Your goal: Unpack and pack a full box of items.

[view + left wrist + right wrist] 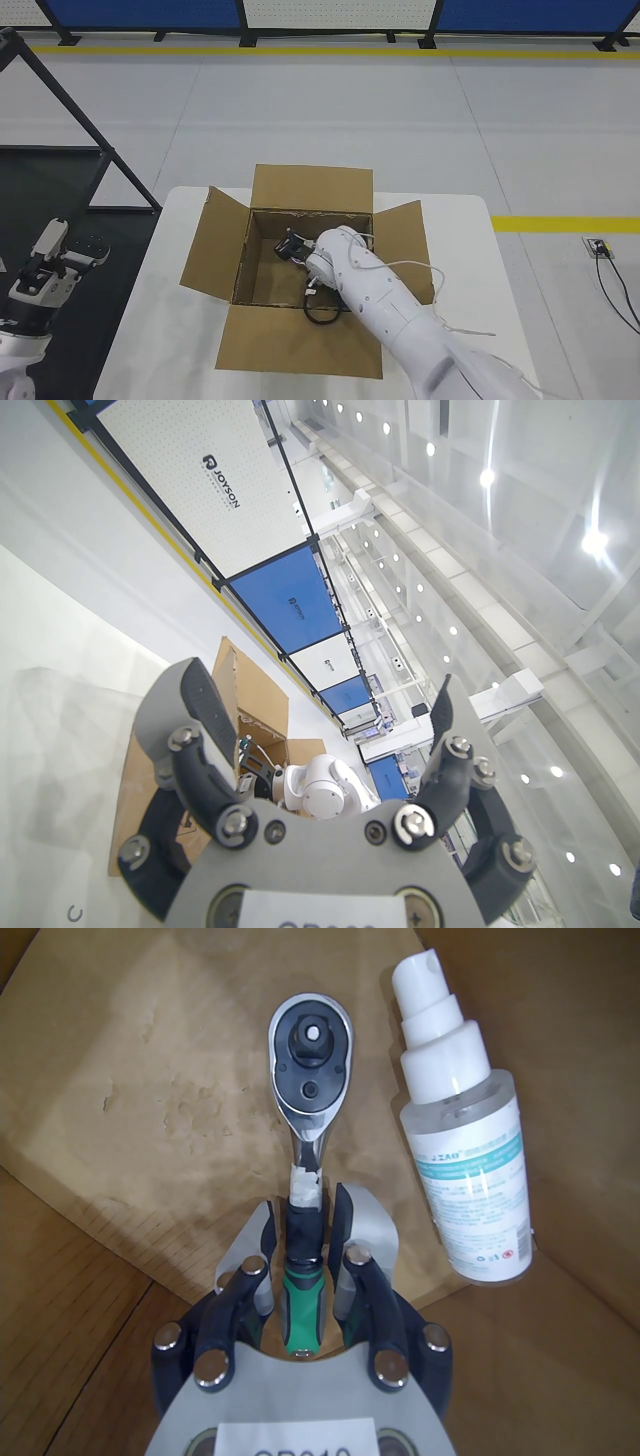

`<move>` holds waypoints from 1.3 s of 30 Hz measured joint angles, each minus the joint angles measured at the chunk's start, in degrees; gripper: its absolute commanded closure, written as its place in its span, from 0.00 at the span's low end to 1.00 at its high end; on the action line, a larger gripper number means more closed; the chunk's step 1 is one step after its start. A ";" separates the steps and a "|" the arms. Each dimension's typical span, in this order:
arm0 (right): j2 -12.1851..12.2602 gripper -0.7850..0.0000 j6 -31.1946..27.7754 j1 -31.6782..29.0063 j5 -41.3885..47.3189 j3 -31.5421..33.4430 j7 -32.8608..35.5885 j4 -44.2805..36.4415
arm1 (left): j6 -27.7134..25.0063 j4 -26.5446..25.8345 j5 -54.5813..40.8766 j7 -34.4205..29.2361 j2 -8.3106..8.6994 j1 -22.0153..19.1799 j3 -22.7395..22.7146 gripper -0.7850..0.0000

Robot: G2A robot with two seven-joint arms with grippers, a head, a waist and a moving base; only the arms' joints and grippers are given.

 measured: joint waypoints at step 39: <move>0.38 1.00 -2.03 -0.20 -2.23 2.41 -10.55 -0.90 | -1.69 -0.95 -0.99 0.40 0.08 1.87 -0.34 0.00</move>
